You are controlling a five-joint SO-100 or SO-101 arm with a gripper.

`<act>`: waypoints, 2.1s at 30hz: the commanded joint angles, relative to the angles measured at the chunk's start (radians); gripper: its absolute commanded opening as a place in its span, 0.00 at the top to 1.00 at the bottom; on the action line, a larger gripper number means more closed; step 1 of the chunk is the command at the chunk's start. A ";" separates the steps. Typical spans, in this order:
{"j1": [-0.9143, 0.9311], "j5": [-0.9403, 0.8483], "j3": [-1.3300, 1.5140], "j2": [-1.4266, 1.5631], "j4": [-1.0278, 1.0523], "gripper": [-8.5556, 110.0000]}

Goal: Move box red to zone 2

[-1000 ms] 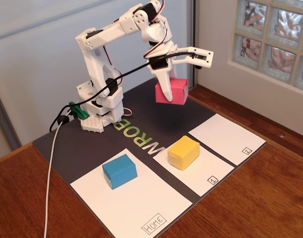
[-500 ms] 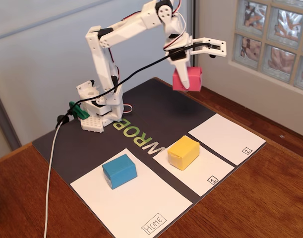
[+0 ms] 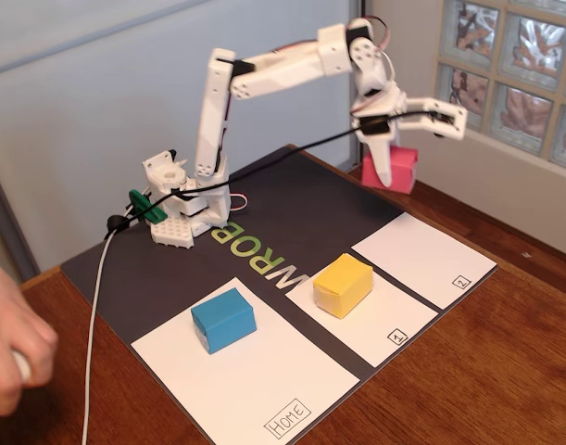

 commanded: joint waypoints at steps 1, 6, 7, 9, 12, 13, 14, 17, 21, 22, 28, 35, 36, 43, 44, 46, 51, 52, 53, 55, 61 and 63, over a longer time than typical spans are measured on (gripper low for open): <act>-0.002 0.054 -0.130 -0.058 -0.017 0.93; -0.002 0.155 -0.210 -0.158 -0.017 0.93; 0.000 0.172 -0.222 -0.173 -0.017 0.93; 0.005 0.204 -0.239 -0.198 -0.017 0.93; 0.017 0.242 -0.247 -0.224 -0.017 0.93; 0.023 0.250 -0.247 -0.232 -0.017 0.93; 0.031 0.252 -0.247 -0.239 -0.015 0.93; 0.055 0.252 -0.255 -0.261 -0.017 0.93; 0.095 0.236 -0.293 -0.301 -0.018 0.93; 0.106 0.233 -0.304 -0.311 -0.018 0.93; 0.144 0.216 -0.362 -0.374 -0.017 0.93; 0.158 0.179 -0.410 -0.446 -0.015 0.93; 0.158 0.179 -0.413 -0.453 -0.018 0.93; 0.158 0.169 -0.494 -0.526 -0.018 0.93; 0.158 0.169 -0.500 -0.535 -0.018 0.93; 0.158 0.167 -0.508 -0.546 -0.018 0.93; 0.158 0.163 -0.517 -0.557 -0.020 0.93; 0.158 0.163 -0.523 -0.560 -0.020 0.93; 0.158 0.163 -0.532 -0.565 -0.020 0.93; 0.158 0.166 -0.546 -0.575 -0.020 0.93; 0.156 0.170 -0.555 -0.588 -0.020 0.93; 0.158 0.169 -0.558 -0.591 -0.020 0.93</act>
